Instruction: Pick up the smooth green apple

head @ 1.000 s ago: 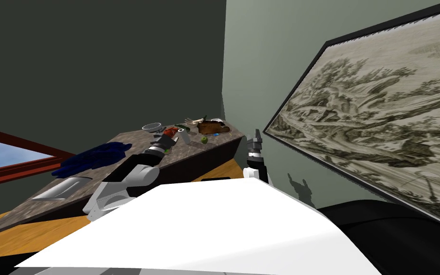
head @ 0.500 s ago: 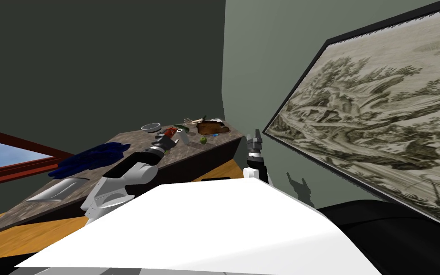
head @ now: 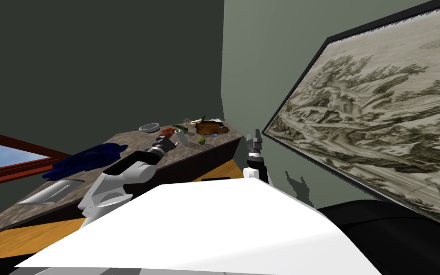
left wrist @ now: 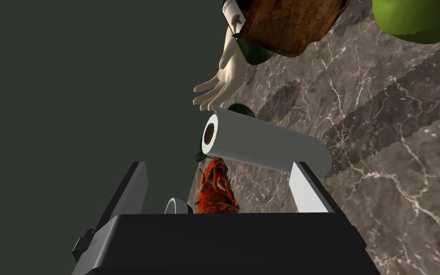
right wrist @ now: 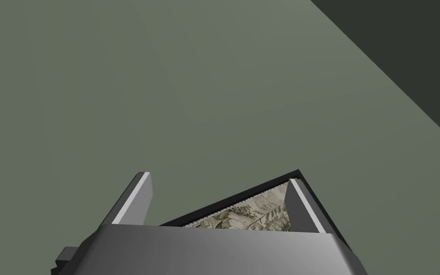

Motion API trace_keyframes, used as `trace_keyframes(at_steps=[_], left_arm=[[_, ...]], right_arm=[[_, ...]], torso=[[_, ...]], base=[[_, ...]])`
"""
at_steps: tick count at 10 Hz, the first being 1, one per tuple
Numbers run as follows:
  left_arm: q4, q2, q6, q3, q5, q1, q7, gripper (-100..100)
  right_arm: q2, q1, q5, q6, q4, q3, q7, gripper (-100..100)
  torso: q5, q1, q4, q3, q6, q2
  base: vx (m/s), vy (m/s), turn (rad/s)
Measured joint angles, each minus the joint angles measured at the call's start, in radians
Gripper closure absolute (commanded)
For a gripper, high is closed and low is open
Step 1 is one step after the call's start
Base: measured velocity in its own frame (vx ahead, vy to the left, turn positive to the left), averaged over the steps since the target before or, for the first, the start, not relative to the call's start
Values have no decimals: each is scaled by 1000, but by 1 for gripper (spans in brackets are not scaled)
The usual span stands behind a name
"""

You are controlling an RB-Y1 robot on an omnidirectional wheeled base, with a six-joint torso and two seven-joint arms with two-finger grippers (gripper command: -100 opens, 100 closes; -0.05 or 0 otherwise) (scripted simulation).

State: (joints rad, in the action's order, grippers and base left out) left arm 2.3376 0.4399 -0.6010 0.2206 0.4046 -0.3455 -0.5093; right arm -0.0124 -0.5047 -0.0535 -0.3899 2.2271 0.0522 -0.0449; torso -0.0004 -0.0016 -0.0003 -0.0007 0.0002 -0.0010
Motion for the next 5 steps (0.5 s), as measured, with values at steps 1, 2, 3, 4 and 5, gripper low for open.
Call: trace_keyframes(at_steps=[1, 2, 3, 4, 5], left_arm=[[-1, 4, -26, 8, 7, 2, -18, -100], [-5, 10, -57, 15, 14, 7, -34, -100], [-5, 13, -80, 19, 18, 7, -40, -100], [-13, 18, -107, 27, 25, 15, -58, -100], [-12, 20, -139, 33, 29, 15, -73, -100]], right_arm=[[0, 0, 0, 0, 0, 0, 0, 0], [0, 0, 0, 0, 0, 0, 0, 0], [0, 0, 0, 0, 0, 0, 0, 0], [0, 0, 0, 0, 0, 0, 0, 0], [0, 0, 0, 0, 0, 0, 0, 0]], torso=[[0, -1, 0, 0, 0, -1], [0, -1, 0, 0, 0, -1], [0, 0, 0, 0, 0, 0], [0, -1, 0, 0, 0, -1], [0, -1, 0, 0, 0, -1]], base=[[26, -48, -4], [8, -23, 3], [22, -41, -24], [25, -46, -12], [31, -71, -33]])
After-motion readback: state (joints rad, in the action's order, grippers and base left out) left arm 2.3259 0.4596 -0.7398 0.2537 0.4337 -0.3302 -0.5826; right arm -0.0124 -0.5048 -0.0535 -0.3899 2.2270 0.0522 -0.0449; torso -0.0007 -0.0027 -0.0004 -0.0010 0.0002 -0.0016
